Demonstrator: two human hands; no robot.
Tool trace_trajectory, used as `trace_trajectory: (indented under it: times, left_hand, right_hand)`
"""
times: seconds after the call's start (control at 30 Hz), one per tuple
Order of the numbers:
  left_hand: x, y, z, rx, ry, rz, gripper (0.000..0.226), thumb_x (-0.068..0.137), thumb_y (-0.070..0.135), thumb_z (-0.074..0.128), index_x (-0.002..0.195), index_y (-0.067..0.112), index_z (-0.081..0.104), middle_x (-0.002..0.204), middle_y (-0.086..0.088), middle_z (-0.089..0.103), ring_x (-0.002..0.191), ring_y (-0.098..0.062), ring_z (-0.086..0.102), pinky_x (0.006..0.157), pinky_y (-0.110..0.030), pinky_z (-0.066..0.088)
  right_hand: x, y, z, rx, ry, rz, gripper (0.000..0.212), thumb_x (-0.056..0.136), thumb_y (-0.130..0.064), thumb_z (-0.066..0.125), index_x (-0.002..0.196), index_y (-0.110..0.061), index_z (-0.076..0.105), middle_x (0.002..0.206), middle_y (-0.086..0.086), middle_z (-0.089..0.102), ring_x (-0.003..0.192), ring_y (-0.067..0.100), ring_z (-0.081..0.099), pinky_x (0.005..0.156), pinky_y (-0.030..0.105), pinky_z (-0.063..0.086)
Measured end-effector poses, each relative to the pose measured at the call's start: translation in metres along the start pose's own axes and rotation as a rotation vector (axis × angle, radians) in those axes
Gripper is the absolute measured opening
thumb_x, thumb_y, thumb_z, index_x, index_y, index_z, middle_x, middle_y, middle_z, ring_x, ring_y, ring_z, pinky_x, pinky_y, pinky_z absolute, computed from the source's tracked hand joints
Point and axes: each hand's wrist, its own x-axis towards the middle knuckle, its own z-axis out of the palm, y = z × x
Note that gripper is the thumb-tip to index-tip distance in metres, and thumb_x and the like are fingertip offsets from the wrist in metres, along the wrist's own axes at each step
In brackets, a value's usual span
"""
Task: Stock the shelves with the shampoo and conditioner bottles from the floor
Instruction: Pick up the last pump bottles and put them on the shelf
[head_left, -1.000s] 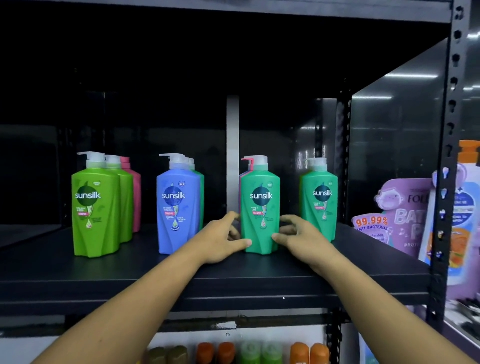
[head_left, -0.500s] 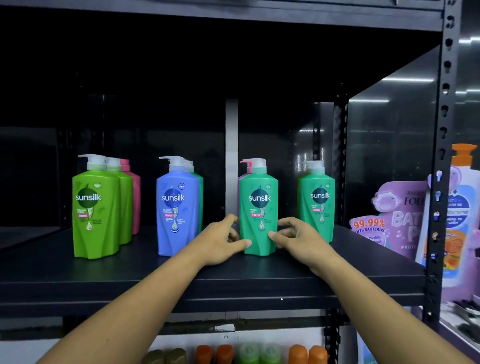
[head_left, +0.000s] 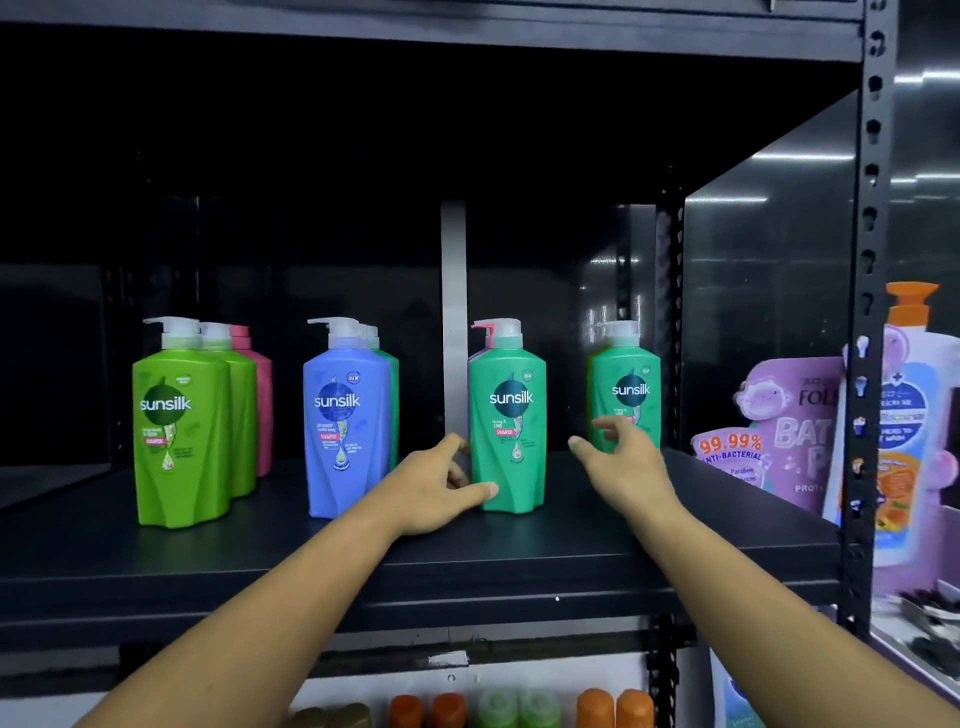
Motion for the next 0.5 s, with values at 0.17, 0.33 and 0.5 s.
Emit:
trace_trajectory:
  times: [0.17,0.33,0.5]
  left_hand:
    - [0.001,0.001,0.000,-0.014,-0.012,-0.005,0.063,0.086,0.063,0.068,0.134,0.027,0.047,0.101,0.008,0.070,0.097,-0.005,0.066,0.095,-0.031,0.053]
    - [0.001,-0.001,0.001,0.023,-0.045,0.004,0.062,0.089,0.062,0.065,0.135,0.026,0.045,0.104,0.008,0.070,0.101,-0.008,0.065,0.096,-0.033,0.052]
    - [0.003,-0.003,0.001,0.036,-0.072,0.012,0.053,0.093,0.059,0.062,0.131,0.026,0.044,0.108,0.010,0.071,0.105,-0.009,0.063,0.097,-0.034,0.050]
  right_hand:
    - [0.024,0.012,-0.019,-0.119,0.178,0.137,0.078,0.081,-0.030,0.082,0.142,-0.018,0.036,0.143,0.018,0.037,0.131,0.040,0.040,0.106,0.047,0.038]
    - [0.039,0.030,-0.018,-0.107,0.034,0.211,0.100,0.078,-0.027,0.086,0.151,-0.017,0.018,0.141,0.020,0.046,0.126,0.042,0.050,0.109,0.051,0.041]
    - [0.044,0.035,-0.016,-0.109,0.027,0.173,0.086,0.083,-0.021,0.080,0.146,-0.018,0.021,0.133,0.017,0.055,0.118,0.038,0.057,0.101,0.048,0.048]
